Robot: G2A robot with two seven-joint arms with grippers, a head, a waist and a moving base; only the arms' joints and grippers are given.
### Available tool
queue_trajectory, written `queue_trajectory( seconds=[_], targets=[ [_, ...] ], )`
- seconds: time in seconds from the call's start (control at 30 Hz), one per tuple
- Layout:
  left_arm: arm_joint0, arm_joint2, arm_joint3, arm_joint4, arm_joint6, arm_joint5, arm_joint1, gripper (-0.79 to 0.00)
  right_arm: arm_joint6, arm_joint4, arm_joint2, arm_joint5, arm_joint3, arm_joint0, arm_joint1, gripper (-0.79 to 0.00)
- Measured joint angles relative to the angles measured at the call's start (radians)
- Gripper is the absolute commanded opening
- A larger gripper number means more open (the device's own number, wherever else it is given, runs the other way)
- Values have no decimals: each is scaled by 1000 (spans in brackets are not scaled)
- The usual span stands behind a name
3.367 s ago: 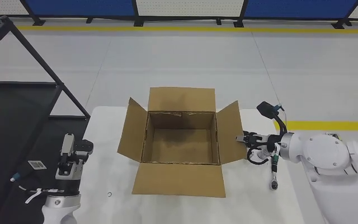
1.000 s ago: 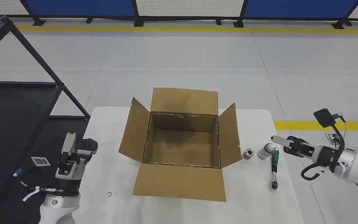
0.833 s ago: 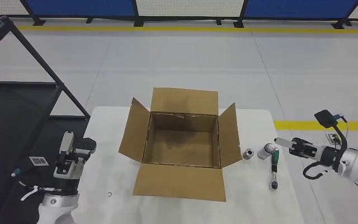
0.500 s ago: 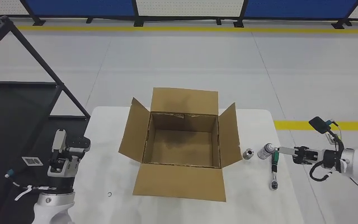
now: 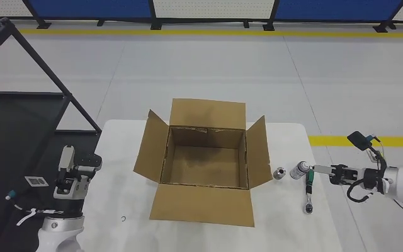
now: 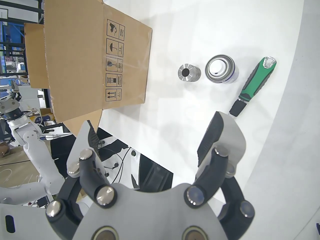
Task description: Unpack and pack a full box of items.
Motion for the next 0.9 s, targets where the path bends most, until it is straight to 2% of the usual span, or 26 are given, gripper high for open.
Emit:
queue_trajectory(
  seconds=[0.17,0.47,0.57,0.9],
  targets=[
    [1,0,0,0,1,1,0,0,-109,-180,-38,37,-83,-69,6,0],
    [-14,-5,6,7,-13,-2,3,0,-168,-462,-119,109,-140,-132,17,0],
    [-15,-7,6,11,-13,-2,4,0,-166,-532,-168,142,-129,-127,16,0],
    [-8,-9,7,21,-6,-2,5,0,-119,-580,-304,160,2,-27,6,0]
  ],
)
